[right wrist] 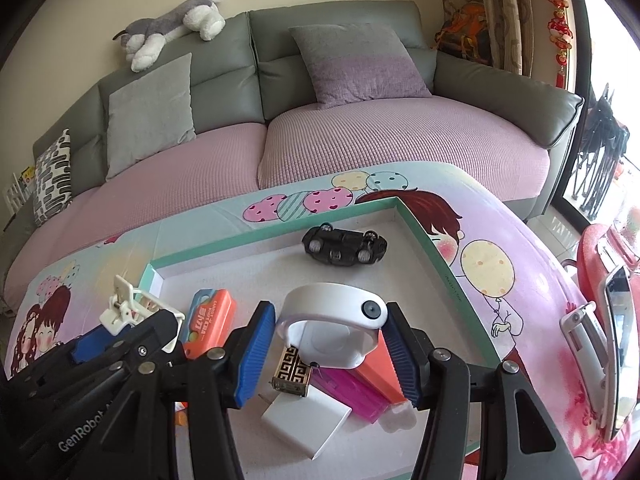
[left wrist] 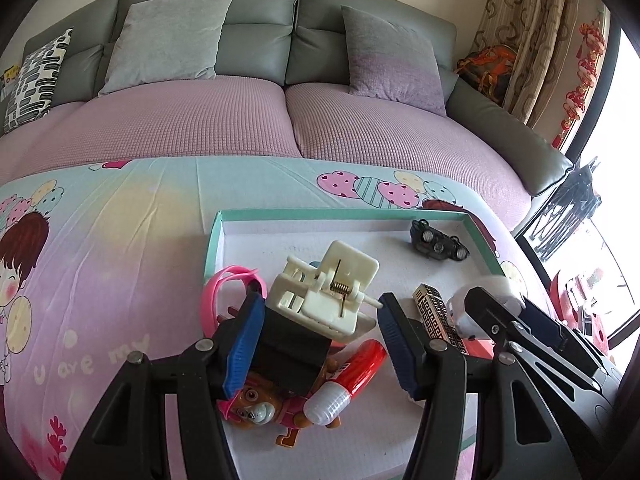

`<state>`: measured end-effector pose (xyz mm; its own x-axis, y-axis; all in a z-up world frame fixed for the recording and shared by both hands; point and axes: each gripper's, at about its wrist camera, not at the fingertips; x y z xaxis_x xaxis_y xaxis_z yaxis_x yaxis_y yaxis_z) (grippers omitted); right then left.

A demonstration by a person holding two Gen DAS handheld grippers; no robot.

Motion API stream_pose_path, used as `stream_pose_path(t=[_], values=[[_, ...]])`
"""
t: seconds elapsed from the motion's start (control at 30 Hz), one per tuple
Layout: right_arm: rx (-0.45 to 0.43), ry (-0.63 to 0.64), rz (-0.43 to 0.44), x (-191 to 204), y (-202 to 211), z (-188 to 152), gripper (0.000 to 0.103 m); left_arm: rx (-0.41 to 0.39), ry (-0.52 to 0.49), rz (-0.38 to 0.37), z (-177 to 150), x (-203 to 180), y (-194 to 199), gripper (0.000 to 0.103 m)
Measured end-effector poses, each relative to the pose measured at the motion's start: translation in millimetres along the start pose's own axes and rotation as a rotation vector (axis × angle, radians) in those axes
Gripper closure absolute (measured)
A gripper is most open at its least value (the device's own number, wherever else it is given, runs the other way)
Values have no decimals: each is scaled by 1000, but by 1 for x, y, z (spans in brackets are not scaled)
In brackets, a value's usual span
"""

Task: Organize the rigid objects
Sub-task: 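Carry the smartwatch and clip over the tray with both tools, then open both tools to drop the smartwatch and clip into the tray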

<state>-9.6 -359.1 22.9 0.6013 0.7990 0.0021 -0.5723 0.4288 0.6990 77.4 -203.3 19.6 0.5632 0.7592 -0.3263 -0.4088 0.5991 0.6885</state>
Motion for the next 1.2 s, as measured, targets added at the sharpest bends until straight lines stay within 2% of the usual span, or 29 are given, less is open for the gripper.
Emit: stream_pose_path(t=[0.33,0.6,0.73,0.83,0.93,1.03,1.2], values=[[-4,-4,2,-1,4,2,43,-15,22,-4,4,5,11,38],[-1,17,-3,3,3,2,37,-35,43,6,8,13,22,38],[0,31,-10,5,2,1,21,-38,66,36,9,23,27,38],[7,46,-13,8,0,0,18,-44,94,75,10,35,31,37],[5,55,-16,10,-1,-1,5,-56,109,116,10,43,36,35],[-2,58,-17,11,0,-1,1,-63,119,157,10,51,38,24],[8,77,-25,15,-3,-3,0,-47,144,203,8,63,35,18]])
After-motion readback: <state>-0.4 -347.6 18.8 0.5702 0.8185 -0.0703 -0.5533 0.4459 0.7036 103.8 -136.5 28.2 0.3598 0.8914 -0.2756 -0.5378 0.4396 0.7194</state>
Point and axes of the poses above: each gripper's, at about its wrist camera, not at the fingertips, and y roughly against the way its jaws point, x to its left, z to its top, and after that the axes turned 9 degrees about -z, right-handed
